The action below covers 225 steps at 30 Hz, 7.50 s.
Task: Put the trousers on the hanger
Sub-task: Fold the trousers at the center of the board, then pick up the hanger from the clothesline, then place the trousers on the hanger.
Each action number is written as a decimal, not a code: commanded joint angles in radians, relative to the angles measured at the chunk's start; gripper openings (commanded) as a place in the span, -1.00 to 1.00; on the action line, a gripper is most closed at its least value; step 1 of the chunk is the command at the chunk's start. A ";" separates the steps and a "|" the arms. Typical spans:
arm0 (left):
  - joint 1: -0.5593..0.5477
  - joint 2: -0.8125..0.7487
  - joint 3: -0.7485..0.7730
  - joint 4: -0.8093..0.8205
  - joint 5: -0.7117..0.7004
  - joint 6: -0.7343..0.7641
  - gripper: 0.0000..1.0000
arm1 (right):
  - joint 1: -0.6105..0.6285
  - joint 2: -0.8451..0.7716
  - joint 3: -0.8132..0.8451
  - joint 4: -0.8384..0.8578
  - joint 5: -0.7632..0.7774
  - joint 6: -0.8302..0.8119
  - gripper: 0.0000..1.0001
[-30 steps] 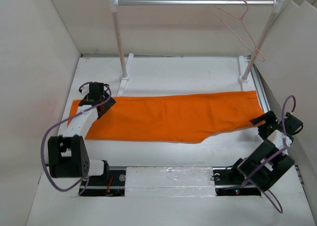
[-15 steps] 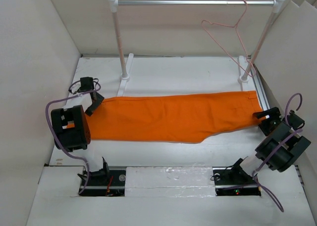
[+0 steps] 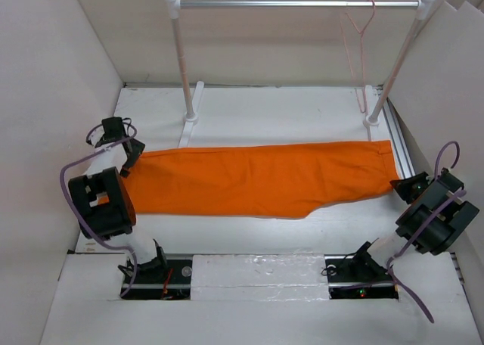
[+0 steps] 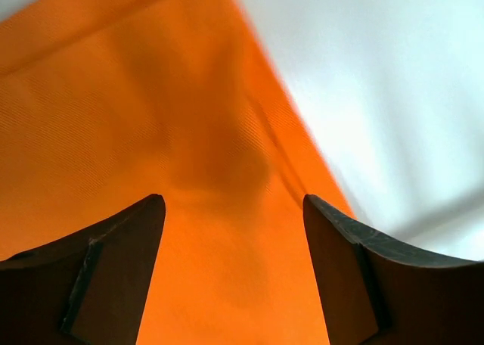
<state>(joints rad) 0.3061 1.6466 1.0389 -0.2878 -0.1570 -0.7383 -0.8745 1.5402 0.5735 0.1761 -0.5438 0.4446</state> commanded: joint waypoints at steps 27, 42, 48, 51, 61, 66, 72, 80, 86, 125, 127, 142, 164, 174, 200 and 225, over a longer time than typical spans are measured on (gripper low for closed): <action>-1.230 -0.225 -0.364 0.256 0.091 -0.058 -1.00 | 1.019 -0.862 0.483 -0.559 0.444 -0.017 -1.00; -1.449 0.086 -0.090 0.358 0.151 -0.033 -1.00 | 1.103 -0.626 0.979 -0.579 0.433 -0.083 -1.00; -1.495 0.109 0.082 0.248 0.108 -0.024 -1.00 | 1.256 -0.537 1.023 -0.537 0.399 -0.090 -1.00; -1.474 -0.068 0.024 0.185 0.005 -0.030 -0.69 | 1.384 -0.461 1.031 -0.514 0.446 -0.101 -1.00; -1.001 -0.879 0.018 -0.312 -0.504 -0.076 0.06 | 1.623 -0.123 1.186 -0.345 0.426 -0.129 -1.00; -0.929 -0.915 0.356 -0.465 -0.751 -0.073 0.06 | 1.799 0.187 1.391 -0.287 0.360 -0.119 -1.00; -0.929 -0.964 0.503 -0.643 -0.885 -0.153 0.19 | 2.006 0.564 1.540 -0.202 0.247 -0.054 0.11; -0.929 -1.039 0.211 -0.686 -0.767 -0.314 0.36 | 1.913 0.341 1.075 -0.116 0.127 -0.063 0.39; -0.929 -0.911 -0.170 -0.359 -0.486 -0.274 0.41 | 1.801 -0.018 0.571 -0.151 0.194 -0.141 -0.93; -0.801 -0.475 0.056 0.081 0.108 0.168 -1.00 | 0.840 -0.082 1.390 -0.716 0.122 -0.698 -0.87; -0.846 -0.440 0.069 0.072 0.106 0.181 -1.00 | 0.771 0.006 1.469 -0.744 0.034 -0.696 -0.21; -0.858 -0.453 -0.069 0.102 0.220 0.212 0.24 | 0.649 0.195 1.395 -0.765 -0.082 -0.805 0.33; -0.858 -0.278 0.455 -0.019 0.336 0.171 0.33 | 0.816 -0.058 1.238 -0.615 0.288 -0.633 -1.00; -0.967 -0.052 0.792 0.010 0.447 0.108 0.34 | 0.879 -0.268 0.836 -0.527 0.318 -0.612 -1.00; -1.131 0.420 1.216 -0.016 0.297 0.053 0.12 | 1.147 -0.479 0.491 -0.569 0.427 -0.558 -1.00; -1.142 -0.006 0.318 0.442 0.317 -0.159 -1.00 | 1.392 -0.768 0.399 -0.917 0.455 -0.518 0.57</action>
<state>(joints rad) -0.8276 1.7840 1.4548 -0.0662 0.1448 -0.8162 0.5411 0.8181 0.9543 -0.6735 0.0257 -0.0494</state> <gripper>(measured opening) 0.024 0.779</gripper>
